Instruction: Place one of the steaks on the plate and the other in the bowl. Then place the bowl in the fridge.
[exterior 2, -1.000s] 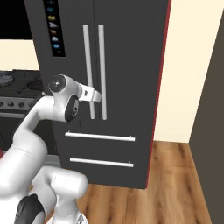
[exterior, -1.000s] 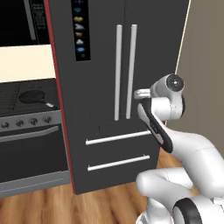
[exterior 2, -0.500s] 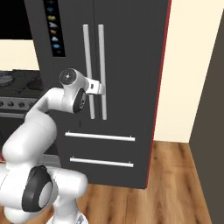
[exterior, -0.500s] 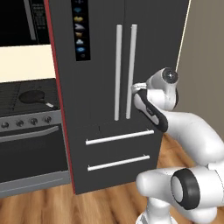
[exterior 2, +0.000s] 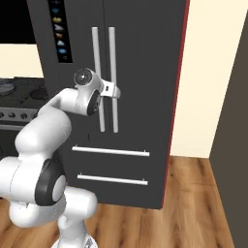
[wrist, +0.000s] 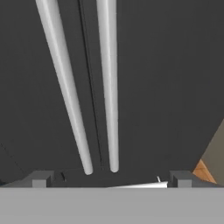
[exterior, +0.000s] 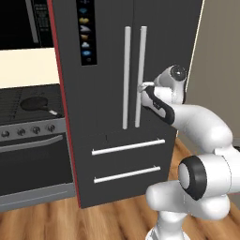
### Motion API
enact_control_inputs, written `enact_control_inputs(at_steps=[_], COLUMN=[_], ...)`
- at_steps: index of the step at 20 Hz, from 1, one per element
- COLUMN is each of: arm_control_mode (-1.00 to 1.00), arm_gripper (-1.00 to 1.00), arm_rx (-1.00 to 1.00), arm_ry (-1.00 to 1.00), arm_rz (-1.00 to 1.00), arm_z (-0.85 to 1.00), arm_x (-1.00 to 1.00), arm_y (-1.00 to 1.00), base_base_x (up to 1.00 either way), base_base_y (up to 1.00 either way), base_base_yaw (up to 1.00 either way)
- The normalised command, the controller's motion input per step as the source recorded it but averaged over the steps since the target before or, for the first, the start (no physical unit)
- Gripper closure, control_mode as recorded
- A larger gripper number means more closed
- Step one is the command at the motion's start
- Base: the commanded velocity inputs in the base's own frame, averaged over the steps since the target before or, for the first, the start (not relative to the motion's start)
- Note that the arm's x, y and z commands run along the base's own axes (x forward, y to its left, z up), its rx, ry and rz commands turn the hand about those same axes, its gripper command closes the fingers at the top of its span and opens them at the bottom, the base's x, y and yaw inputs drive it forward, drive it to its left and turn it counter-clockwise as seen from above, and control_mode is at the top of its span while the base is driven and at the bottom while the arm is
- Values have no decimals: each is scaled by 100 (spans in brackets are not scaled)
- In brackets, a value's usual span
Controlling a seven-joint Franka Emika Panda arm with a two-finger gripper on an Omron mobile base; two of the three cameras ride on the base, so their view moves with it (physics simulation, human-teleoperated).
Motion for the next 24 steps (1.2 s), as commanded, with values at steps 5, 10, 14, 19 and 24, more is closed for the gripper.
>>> enact_control_inputs(at_steps=[5,10,14,19,24], arm_control_mode=[-100,-100,-100,-100,-100], arm_gripper=[-100,-100,-100,-100,-100], arm_rx=[0,0,0,0,0], arm_ry=[3,0,-3,-1,0], arm_rz=[0,0,0,0,0], arm_z=[7,0,-1,-2,-17], arm_x=[53,50,43,43,38], arm_y=[0,-1,0,0,-1], base_base_x=[0,0,0,0,0], base_base_y=[0,0,0,0,0], base_base_yaw=[0,0,0,0,0])
